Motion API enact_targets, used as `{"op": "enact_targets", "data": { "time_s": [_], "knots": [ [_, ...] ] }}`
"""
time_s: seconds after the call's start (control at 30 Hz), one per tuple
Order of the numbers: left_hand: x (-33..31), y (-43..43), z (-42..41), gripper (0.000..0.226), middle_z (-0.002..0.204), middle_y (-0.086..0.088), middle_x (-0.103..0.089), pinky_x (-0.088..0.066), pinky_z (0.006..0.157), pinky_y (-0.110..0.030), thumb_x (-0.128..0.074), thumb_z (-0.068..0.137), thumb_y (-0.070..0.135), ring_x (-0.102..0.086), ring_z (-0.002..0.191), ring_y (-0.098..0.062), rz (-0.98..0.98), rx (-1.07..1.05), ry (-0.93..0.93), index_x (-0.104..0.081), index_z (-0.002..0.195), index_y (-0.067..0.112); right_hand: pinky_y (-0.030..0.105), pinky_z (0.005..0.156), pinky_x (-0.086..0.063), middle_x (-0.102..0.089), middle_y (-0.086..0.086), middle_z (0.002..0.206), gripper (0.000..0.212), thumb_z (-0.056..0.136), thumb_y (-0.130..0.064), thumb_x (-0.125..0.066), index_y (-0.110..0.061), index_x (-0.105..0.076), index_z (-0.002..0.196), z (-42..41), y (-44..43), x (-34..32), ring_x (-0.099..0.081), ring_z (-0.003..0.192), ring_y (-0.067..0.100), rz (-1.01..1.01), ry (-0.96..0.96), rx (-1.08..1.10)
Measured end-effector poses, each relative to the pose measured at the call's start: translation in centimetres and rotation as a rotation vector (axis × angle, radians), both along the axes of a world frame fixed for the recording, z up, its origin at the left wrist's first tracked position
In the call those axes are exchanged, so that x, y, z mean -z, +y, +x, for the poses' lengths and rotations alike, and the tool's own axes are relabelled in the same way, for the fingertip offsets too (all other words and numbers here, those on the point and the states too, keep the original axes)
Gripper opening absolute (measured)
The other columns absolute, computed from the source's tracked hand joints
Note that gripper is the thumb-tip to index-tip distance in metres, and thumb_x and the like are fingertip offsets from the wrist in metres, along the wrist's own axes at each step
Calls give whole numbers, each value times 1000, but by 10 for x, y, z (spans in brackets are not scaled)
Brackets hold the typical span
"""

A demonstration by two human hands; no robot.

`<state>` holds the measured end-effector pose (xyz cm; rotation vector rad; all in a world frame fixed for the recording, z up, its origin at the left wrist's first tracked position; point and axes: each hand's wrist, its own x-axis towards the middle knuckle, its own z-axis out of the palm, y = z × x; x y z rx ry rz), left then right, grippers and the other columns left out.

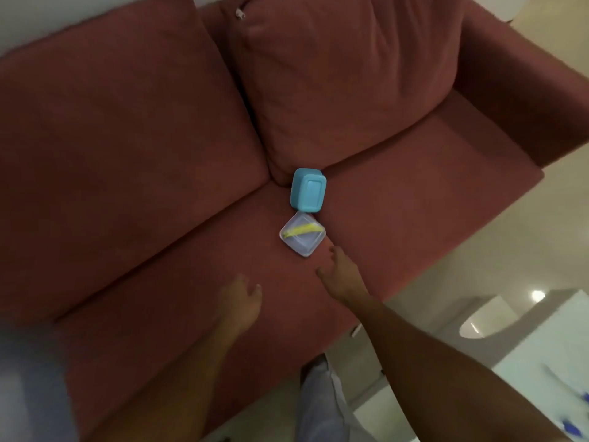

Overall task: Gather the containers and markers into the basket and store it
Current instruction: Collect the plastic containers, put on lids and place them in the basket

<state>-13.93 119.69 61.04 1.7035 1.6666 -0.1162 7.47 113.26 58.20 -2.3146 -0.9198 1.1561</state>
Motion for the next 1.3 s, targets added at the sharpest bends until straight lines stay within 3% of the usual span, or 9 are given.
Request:
{"op": "enact_targets", "data": {
  "time_s": [0.17,0.3,0.43,0.57,0.7,0.87,1.03,1.17,1.3],
  "knots": [
    [47,21,89,16,84,-1,-56,-47,75,-34,-60,93,30,-53,79,-16,-394,-516,-297,-52,82,22,29,74,-39,-61,10,120,42,90,-31,-57,-7,-50,124,80,67,62,-58,101,28,-163,96,21],
    [87,51,130,26,107,7,-57,-54,87,-37,-63,90,38,-58,99,-14,-525,-752,-392,-52,110,24,22,59,-40,-57,-16,85,16,85,-31,-67,-26,-54,91,107,133,93,-59,79,10,-9,174,64],
    [116,83,154,16,100,13,-54,-50,95,-40,-66,88,38,-54,93,-7,-560,-878,-417,-52,90,31,40,92,-54,-64,4,121,56,81,-26,-76,-9,-51,128,125,190,120,-64,107,21,31,389,96],
    [145,104,175,30,94,15,-58,-43,85,-32,-76,80,43,-54,84,-2,-580,-883,-371,-56,97,28,45,89,-57,-67,12,120,66,72,-16,-87,-5,-54,128,140,220,148,-67,107,25,97,635,102],
    [163,105,185,69,118,-1,-64,-46,84,-29,-86,70,38,-59,100,-16,-474,-901,-247,-56,127,10,40,77,-60,-70,13,115,60,69,-8,-87,-8,-60,123,139,229,161,-70,103,25,222,825,66],
    [155,100,174,49,114,-2,-69,-55,88,-32,-82,77,30,-65,101,-15,-636,-851,-368,-62,120,15,37,72,-60,-74,0,108,51,64,-15,-91,-35,-68,105,125,200,160,-72,100,22,276,885,240],
    [126,76,127,44,103,3,-66,-49,72,-30,-82,77,25,-61,91,-14,-580,-779,-343,-57,113,25,51,85,-58,-69,8,117,80,54,-13,-93,-17,-53,123,113,137,127,-69,106,26,270,768,439],
    [98,50,91,42,93,-1,-67,-47,55,-27,-83,76,22,-61,72,-14,-434,-652,-326,-60,110,18,51,83,-58,-69,6,113,75,47,-41,-94,-25,-60,112,93,75,74,-68,103,25,174,466,305],
    [61,19,67,39,90,-1,-72,-50,59,-24,-88,68,17,-68,77,-15,-223,-427,-372,-69,102,15,37,55,-57,-66,2,105,67,59,-30,-93,-27,-55,115,58,4,33,-67,70,15,191,424,347]
  ]
}}
